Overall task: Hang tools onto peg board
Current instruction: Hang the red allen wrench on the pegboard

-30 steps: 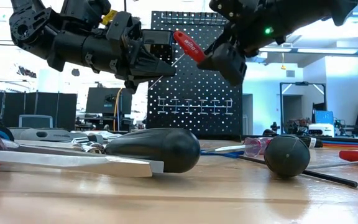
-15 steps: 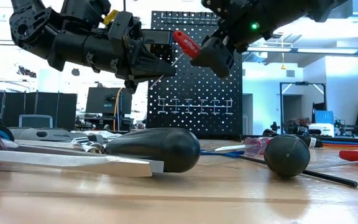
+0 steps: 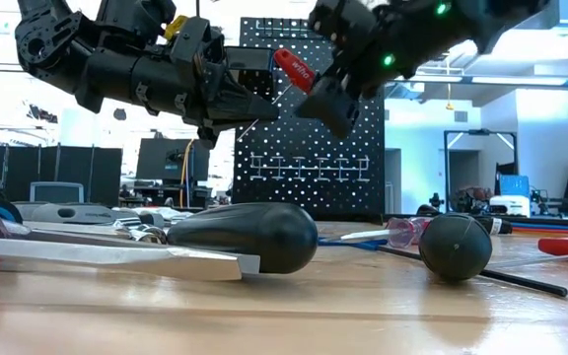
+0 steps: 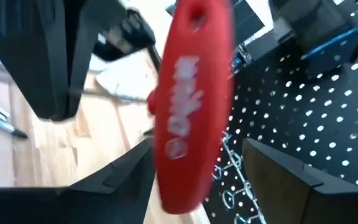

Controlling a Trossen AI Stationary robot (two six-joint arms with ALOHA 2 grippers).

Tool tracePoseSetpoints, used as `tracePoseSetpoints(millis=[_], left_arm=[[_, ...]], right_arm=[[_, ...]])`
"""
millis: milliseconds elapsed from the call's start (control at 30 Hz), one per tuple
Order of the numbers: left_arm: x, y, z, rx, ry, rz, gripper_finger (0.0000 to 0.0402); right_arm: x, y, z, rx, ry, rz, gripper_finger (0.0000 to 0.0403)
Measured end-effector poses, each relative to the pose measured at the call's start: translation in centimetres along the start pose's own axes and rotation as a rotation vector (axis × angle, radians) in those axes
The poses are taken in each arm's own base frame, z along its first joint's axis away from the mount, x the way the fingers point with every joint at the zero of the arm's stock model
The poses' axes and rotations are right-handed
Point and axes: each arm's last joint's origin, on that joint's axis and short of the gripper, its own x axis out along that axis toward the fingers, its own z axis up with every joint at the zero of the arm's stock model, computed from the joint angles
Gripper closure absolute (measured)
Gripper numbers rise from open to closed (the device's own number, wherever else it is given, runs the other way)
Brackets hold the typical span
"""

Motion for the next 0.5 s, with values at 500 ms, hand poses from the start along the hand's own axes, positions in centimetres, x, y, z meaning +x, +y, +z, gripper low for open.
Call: tracePoseSetpoints(millis=[500], left_arm=[[0.0, 0.0, 0.0, 0.001, -0.002, 0.001, 0.0401]], right_arm=[[-0.8, 0.5, 2.1, 0.001, -0.022, -0.020, 0.0284]])
